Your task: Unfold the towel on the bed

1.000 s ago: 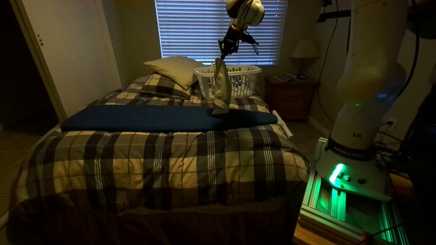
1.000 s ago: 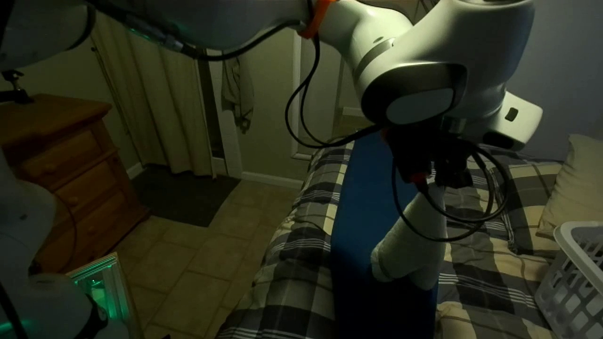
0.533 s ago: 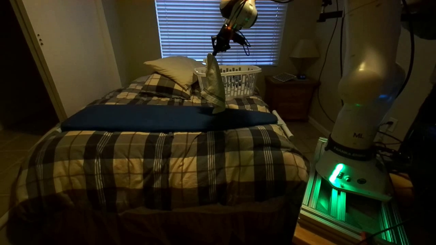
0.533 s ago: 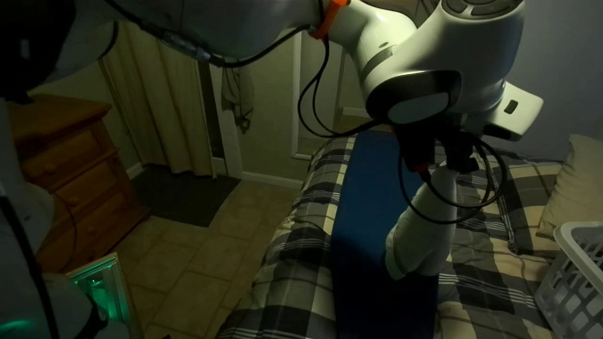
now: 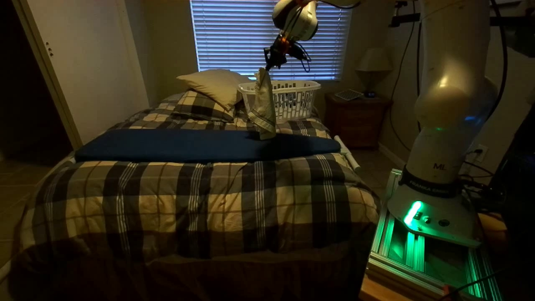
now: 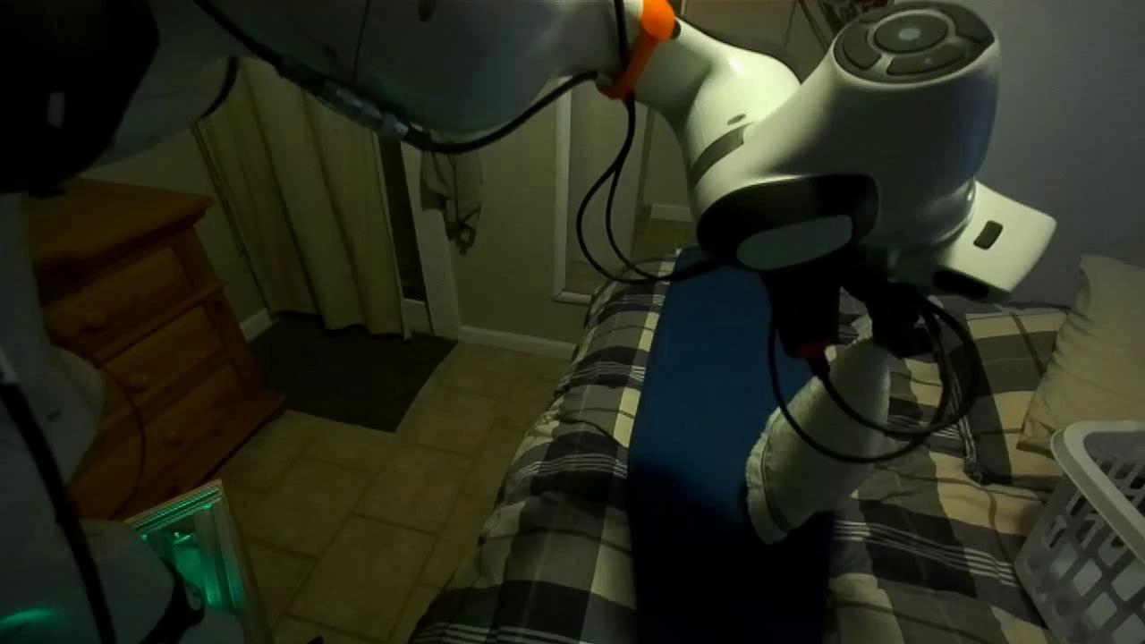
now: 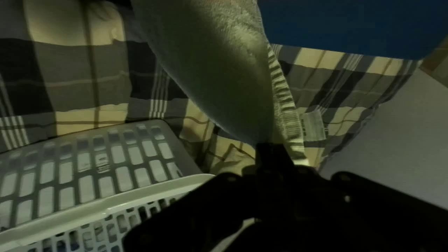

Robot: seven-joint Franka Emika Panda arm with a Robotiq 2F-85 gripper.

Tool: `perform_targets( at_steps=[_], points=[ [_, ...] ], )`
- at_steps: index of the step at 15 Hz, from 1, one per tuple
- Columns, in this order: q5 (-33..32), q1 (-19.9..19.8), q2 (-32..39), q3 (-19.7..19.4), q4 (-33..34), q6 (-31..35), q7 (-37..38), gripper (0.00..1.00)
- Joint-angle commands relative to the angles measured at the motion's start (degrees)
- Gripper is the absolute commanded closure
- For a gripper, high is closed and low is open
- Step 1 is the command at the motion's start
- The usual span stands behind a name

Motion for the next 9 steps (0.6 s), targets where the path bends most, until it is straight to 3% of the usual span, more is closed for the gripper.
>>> perform_targets(
  at_steps=[1,4,9],
  points=[
    [-9.8,1.47,-0.16,-6.41,-4.38,2.77,7.61,0.95],
    [-17.12,1.51,0.81,-10.77,-5.24,-3.18,13.07,0.95],
    [-22.32,1.59,1.1,-12.61,-7.05,-17.38,17.85,0.95]
  ],
)
